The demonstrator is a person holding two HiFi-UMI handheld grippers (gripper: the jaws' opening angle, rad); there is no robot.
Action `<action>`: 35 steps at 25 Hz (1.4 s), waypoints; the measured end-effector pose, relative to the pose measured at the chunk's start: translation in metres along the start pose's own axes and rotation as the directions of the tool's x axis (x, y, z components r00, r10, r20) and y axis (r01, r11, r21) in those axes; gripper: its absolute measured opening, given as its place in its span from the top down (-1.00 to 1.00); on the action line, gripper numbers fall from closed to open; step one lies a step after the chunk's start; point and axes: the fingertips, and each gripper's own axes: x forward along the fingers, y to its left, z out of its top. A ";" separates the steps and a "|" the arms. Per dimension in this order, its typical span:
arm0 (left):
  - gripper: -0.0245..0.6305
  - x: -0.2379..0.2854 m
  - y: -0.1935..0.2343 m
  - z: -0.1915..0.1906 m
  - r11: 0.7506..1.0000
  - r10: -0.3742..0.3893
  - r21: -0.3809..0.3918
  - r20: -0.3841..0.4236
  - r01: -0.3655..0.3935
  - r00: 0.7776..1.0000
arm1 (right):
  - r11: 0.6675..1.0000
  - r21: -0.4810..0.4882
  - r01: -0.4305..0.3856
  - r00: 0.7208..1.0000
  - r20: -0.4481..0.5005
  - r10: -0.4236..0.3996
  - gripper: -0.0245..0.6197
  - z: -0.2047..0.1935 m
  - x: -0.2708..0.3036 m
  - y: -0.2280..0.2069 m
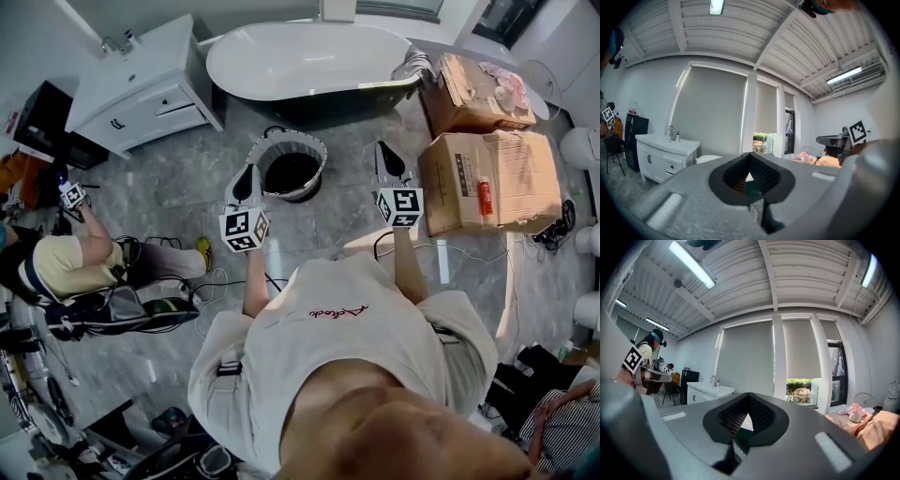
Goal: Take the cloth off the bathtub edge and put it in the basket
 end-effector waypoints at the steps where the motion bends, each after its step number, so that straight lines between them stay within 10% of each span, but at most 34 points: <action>1: 0.93 0.000 -0.001 0.000 1.000 -0.006 0.002 -0.001 0.006 1.000 | 1.000 -0.002 0.003 1.000 -0.001 -0.003 0.91 0.000 -0.001 0.000; 16: 0.93 0.046 -0.046 0.005 0.970 -0.242 0.024 -0.034 0.242 0.970 | 0.974 -0.008 0.224 0.974 -0.019 -0.224 0.91 0.004 -0.063 -0.032; 35: 0.93 0.094 -0.205 -0.020 0.766 -0.639 0.018 -0.091 0.643 0.764 | 0.794 -0.023 0.607 0.792 -0.062 -0.607 0.91 -0.010 -0.214 -0.091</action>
